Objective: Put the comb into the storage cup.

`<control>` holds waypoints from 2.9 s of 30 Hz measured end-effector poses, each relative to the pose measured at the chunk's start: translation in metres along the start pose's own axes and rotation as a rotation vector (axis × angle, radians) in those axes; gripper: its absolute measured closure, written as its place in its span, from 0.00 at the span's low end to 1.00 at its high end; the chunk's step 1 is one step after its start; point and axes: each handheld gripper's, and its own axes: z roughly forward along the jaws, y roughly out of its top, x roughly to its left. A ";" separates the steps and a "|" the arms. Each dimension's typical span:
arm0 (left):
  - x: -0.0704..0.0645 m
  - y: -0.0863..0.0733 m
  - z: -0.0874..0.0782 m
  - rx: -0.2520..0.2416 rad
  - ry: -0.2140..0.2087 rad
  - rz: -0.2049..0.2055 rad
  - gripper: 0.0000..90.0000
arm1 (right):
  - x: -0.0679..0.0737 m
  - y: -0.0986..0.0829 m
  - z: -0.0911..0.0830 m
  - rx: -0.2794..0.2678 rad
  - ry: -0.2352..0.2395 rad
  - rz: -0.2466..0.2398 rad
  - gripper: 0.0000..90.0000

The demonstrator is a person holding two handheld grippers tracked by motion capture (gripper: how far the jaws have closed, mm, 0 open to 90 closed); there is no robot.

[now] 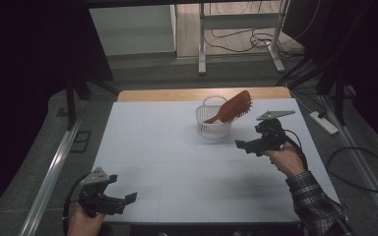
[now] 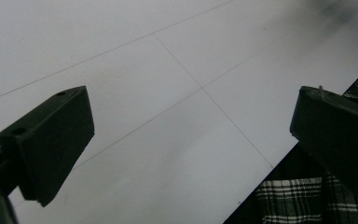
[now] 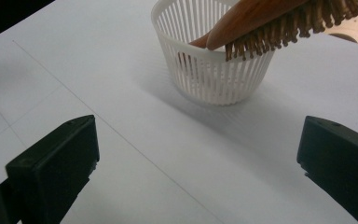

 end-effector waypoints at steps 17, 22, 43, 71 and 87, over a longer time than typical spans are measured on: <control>0.000 0.000 0.000 -0.002 -0.001 0.001 0.01 | 0.004 -0.017 -0.014 -0.015 -0.003 -0.008 0.00; 0.000 0.000 0.000 -0.001 -0.001 0.003 0.01 | 0.005 -0.023 -0.017 -0.004 -0.007 -0.012 0.00; 0.000 0.000 -0.001 -0.003 -0.001 0.001 0.01 | 0.005 -0.050 -0.031 0.037 -0.019 -0.015 0.00; 0.000 0.000 0.000 -0.004 0.002 -0.003 0.01 | 0.003 -0.077 -0.058 0.063 -0.044 0.011 0.00; 0.000 0.000 -0.001 -0.004 0.005 -0.007 0.00 | 0.002 -0.093 -0.073 0.082 -0.090 0.020 0.00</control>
